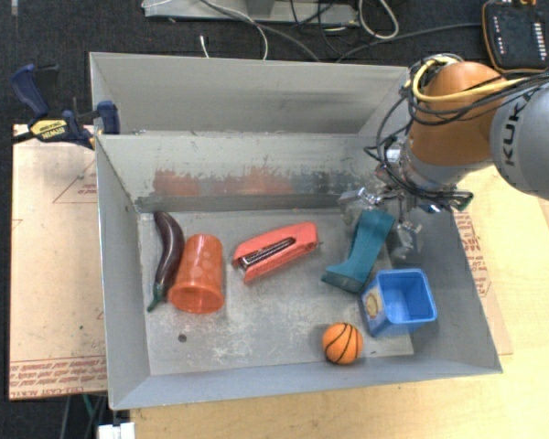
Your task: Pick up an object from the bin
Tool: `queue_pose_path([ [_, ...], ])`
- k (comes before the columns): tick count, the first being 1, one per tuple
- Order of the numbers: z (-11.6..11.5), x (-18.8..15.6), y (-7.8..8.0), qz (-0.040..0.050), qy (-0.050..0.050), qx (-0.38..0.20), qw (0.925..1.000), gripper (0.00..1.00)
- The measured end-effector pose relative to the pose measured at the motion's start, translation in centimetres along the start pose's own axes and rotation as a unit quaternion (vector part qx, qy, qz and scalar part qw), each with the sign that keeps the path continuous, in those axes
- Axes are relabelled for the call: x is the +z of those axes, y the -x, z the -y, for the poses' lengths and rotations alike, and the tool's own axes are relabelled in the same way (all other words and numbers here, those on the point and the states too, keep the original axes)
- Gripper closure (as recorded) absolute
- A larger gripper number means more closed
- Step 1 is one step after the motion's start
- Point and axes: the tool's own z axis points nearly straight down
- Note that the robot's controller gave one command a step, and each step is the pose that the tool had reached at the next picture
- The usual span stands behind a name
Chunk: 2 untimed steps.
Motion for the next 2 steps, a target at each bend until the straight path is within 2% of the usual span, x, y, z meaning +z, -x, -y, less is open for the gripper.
queue_pose_path([
  [1,-0.4,2.8,0.3,-0.0014,0.002,-0.107,0.9943,0.0],
  [2,-0.8,2.8,1.5,-0.0002,-0.002,-0.163,0.9866,1.0],
])
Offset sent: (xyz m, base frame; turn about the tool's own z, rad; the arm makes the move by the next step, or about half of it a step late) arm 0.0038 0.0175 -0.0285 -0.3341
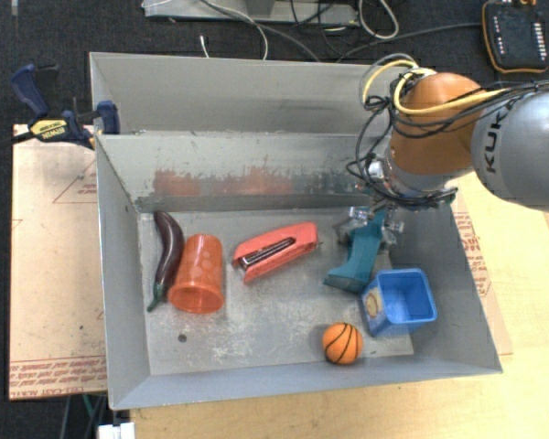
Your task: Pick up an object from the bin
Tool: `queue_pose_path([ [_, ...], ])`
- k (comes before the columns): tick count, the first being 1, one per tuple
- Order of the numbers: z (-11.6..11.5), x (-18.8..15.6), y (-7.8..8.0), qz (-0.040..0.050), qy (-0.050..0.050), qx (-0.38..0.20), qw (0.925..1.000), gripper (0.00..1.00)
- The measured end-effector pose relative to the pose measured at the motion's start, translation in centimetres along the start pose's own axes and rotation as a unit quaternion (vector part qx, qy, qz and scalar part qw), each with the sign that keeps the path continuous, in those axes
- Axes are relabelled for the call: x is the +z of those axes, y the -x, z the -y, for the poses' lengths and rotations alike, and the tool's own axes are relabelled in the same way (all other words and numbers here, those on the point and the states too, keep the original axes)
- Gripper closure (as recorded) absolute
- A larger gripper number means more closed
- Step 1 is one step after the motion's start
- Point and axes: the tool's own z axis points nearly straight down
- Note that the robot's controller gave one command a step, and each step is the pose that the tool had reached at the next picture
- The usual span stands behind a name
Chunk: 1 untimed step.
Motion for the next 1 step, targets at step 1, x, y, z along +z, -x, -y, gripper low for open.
queue_pose_path([
  [1,0.0,-0.03,0.0,0.0002,0.0,0.0,1.0,1.0],
])
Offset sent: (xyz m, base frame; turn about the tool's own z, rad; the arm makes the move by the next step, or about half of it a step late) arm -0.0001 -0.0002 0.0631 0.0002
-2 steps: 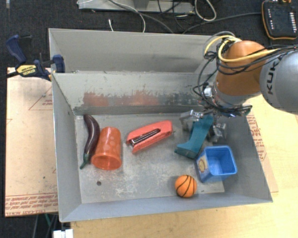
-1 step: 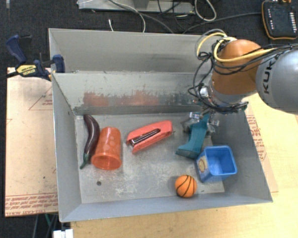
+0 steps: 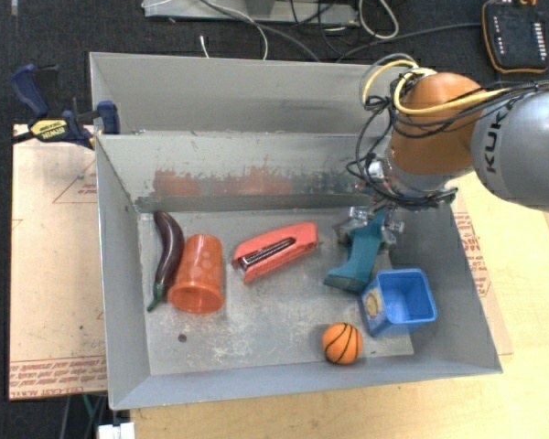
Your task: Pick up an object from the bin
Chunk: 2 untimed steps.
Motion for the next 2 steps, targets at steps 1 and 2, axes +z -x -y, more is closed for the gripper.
queue_pose_path([
  [1,-0.3,-2.3,0.1,-0.0003,0.005,0.0,1.0,1.0],
  [2,-0.2,-4.8,0.2,0.0007,0.002,0.0,1.0,1.0],
])
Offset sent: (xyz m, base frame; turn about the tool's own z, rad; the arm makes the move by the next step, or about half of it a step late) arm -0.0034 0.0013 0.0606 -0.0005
